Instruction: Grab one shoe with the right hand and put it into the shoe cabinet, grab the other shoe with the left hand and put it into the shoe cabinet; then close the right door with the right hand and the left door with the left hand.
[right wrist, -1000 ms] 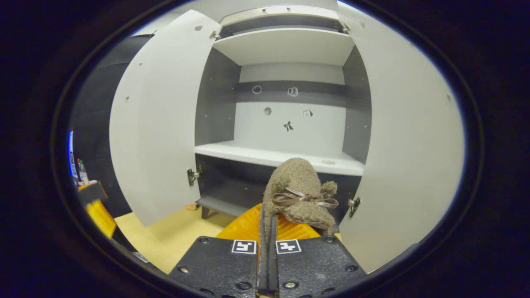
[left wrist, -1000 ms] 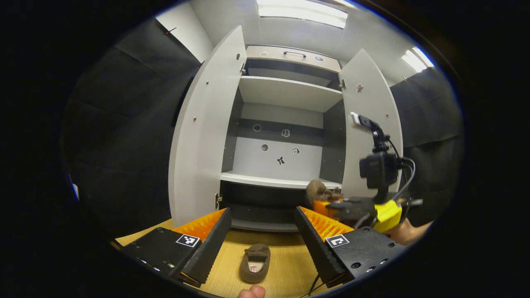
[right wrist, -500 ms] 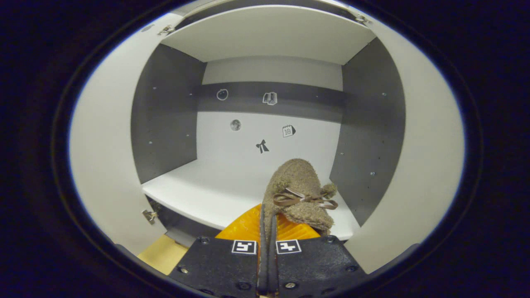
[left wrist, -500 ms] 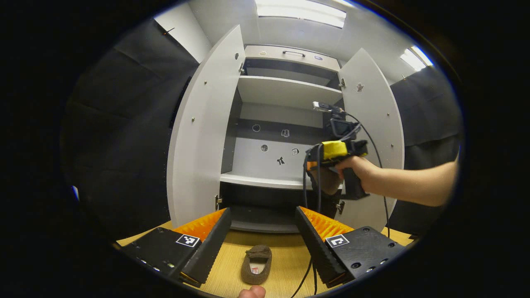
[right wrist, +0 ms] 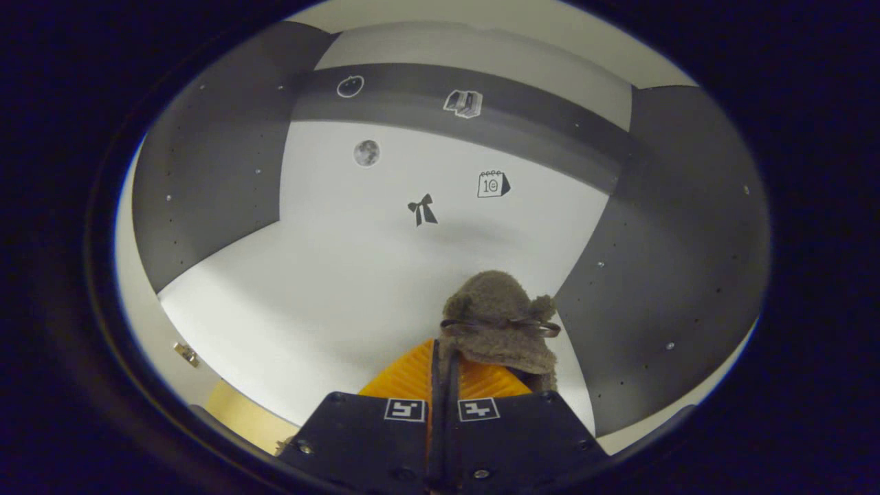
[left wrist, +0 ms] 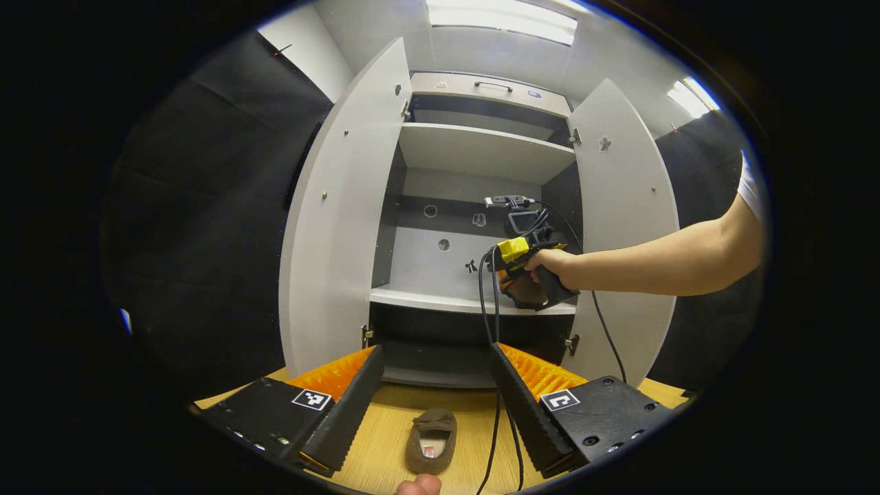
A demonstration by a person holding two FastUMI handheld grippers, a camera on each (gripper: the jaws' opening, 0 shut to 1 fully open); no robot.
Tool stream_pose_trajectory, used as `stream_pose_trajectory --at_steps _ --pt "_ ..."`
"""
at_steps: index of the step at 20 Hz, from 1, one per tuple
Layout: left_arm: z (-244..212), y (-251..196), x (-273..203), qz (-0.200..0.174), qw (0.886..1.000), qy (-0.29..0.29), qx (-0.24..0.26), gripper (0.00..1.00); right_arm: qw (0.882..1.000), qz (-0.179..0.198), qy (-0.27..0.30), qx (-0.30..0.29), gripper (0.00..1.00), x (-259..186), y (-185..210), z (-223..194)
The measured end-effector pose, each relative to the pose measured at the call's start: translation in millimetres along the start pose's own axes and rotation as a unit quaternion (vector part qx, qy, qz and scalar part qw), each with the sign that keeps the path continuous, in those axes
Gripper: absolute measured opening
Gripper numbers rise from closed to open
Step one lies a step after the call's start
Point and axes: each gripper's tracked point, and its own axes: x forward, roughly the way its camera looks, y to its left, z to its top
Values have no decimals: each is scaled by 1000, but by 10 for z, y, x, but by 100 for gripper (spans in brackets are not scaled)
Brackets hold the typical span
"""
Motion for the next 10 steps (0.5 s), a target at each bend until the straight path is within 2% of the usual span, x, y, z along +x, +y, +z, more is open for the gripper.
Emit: stream_pose_trajectory --at_steps 1,2,4,5,6,10 --pt "-8 19 -3 3 1000 0 0 99 1000 -1 3 7 5 26 -1 0" --pt "-15 47 -7 7 1000 0 -1 94 1000 -1 4 13 5 55 -17 6" --pt "-33 95 0 13 1000 3 -5 94 1000 -2 1 19 7 90 -23 20" --pt "-43 116 8 15 1000 5 -5 99 1000 -5 -1 18 10 91 -39 19" --pt "-49 134 18 16 1000 6 -7 94 1000 -6 -1 18 12 87 -39 18" --pt "-58 153 45 16 1000 10 -16 95 1000 -5 2 17 14 82 -35 14"
